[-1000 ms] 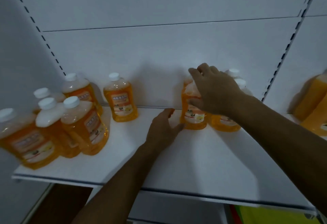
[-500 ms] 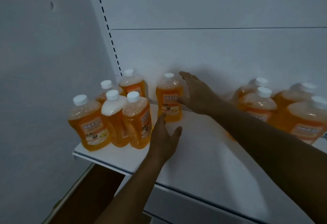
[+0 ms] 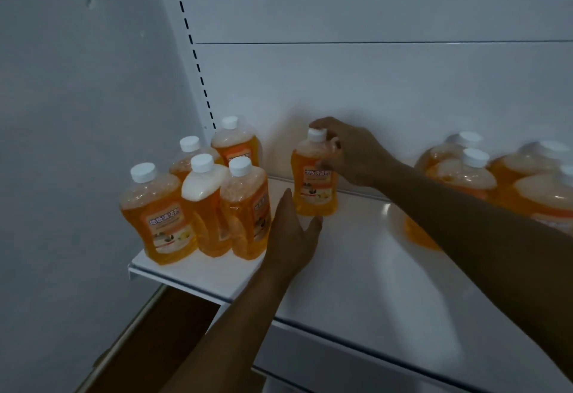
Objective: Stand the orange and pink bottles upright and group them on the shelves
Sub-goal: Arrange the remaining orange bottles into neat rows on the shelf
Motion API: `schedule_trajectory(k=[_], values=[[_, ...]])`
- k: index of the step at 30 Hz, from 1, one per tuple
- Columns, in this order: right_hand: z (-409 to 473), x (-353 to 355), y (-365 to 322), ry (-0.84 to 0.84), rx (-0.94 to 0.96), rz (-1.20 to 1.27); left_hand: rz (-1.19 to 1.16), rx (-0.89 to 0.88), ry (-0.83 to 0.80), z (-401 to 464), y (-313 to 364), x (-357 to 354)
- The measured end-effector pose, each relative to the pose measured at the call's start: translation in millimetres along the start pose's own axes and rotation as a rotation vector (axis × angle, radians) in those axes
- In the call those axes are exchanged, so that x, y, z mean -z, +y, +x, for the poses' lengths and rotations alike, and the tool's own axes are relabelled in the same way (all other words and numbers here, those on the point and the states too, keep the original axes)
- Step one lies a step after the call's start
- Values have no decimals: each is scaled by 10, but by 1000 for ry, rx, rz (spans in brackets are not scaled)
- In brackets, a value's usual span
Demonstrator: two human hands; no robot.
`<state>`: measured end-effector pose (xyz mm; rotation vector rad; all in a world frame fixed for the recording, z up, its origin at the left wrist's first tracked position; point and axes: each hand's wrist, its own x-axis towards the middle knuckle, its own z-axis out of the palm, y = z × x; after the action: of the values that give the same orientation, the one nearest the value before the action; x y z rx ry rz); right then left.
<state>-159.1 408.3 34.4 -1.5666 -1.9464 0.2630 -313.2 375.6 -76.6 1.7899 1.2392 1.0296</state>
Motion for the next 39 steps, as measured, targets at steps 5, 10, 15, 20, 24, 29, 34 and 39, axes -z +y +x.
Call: schedule_trajectory(k=[5, 10, 15, 20, 24, 29, 34, 39], values=[[-230, 318, 87, -24, 9, -63, 86, -50, -29, 246, 78, -95], [-410, 657, 194, -7, -31, -158, 77, -169, -155, 476, 215, -343], [-498, 828, 328, 26, -146, -339, 107, -268, -239, 671, 313, -618], [-504, 836, 412, 49, -192, -589, 105, -344, -273, 808, 251, -770], [-427, 824, 445, 49, -201, -652, 140, -389, -294, 866, 211, -810], [-362, 808, 465, 38, -206, -762, 188, -433, -276, 894, 176, -823], [-362, 759, 458, 50, -176, -829, 207, -401, -279, 862, 115, -853], [-420, 715, 461, 56, -155, -839, 320, -252, -303, 782, 152, -803]])
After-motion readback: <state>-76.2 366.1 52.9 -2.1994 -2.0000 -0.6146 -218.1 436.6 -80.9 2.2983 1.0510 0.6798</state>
